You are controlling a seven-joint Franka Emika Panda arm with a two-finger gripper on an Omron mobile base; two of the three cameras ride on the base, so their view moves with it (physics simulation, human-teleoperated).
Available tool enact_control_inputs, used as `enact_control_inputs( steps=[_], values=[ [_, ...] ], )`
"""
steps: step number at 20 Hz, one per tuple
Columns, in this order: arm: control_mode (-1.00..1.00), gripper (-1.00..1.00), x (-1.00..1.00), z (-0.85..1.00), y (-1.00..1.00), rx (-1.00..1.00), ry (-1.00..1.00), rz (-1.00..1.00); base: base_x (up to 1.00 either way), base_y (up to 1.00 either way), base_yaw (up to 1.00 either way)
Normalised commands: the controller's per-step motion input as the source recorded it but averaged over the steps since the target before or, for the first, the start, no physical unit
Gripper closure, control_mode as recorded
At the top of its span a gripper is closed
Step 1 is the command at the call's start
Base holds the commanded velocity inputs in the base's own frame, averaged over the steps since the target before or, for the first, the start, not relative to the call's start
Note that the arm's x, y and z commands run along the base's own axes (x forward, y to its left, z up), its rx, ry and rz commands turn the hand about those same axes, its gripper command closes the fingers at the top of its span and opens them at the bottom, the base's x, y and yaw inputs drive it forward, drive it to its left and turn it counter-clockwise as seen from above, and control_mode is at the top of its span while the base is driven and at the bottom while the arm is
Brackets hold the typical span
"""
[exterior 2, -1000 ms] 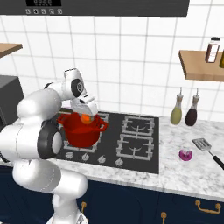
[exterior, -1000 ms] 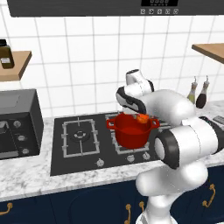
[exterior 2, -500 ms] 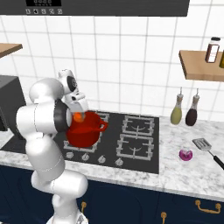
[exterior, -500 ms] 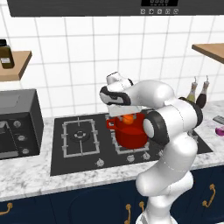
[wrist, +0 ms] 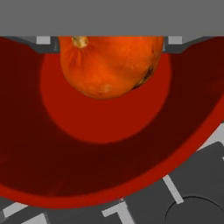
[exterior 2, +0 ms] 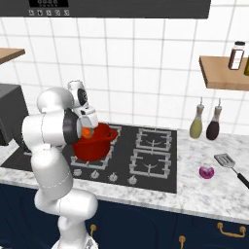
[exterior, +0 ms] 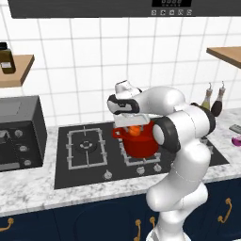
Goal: Put the squash and onion in the pot. Retrieve the spatula and lightly stir the vegetables in the pot.
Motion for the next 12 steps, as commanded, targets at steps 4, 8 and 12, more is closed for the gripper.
enact_control_inputs(
  steps=[4, 8, 12],
  values=[
    [-1.0, 1.0, -0.27, -0.12, -0.13, 0.0, 0.0, 0.0, 0.0, 0.0, 0.0],
    [-1.0, 1.0, -0.26, -0.19, -0.09, 0.0, 0.0, 0.0, 0.0, 0.0, 0.0],
    [-1.0, 1.0, -0.27, -0.34, -0.01, 0.01, -0.13, 0.0, 0.0, 0.0, 0.0]
  ],
)
